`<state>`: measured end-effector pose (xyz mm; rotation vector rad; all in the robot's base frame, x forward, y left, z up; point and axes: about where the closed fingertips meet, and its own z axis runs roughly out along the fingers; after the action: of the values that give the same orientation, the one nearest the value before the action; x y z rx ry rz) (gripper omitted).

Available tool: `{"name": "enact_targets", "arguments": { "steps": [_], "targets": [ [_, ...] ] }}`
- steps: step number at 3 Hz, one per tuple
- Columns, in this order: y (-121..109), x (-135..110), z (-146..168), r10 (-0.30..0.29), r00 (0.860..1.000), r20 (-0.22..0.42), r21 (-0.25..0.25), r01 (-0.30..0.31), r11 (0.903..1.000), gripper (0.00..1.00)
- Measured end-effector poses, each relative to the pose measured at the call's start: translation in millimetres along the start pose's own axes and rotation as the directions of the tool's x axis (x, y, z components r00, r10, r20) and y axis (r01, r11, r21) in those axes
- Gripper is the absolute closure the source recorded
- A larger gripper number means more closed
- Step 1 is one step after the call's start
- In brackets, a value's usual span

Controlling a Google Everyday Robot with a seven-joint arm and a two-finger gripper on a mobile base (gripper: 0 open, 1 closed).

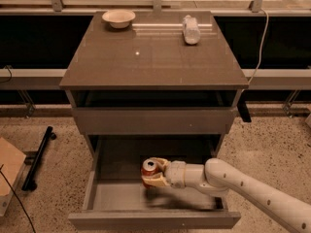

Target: Place coke can into middle drawer

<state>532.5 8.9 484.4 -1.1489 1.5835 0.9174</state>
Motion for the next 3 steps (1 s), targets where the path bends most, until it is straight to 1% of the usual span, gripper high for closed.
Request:
{"name": "enact_targets", "arguments": {
  "steps": [1,2,3],
  "targets": [
    [2.2,16.2,6.4,0.015,1.0,-0.002,-0.011,-0.015,0.9998,0.99],
    [3.3,26.7,10.1,0.028,1.0,-0.001,-0.014,-0.028,0.9995,0.81],
    [4.5,27.1,12.1,0.03,1.0,0.001,-0.018,-0.03,0.9994,0.56]
  ]
}}
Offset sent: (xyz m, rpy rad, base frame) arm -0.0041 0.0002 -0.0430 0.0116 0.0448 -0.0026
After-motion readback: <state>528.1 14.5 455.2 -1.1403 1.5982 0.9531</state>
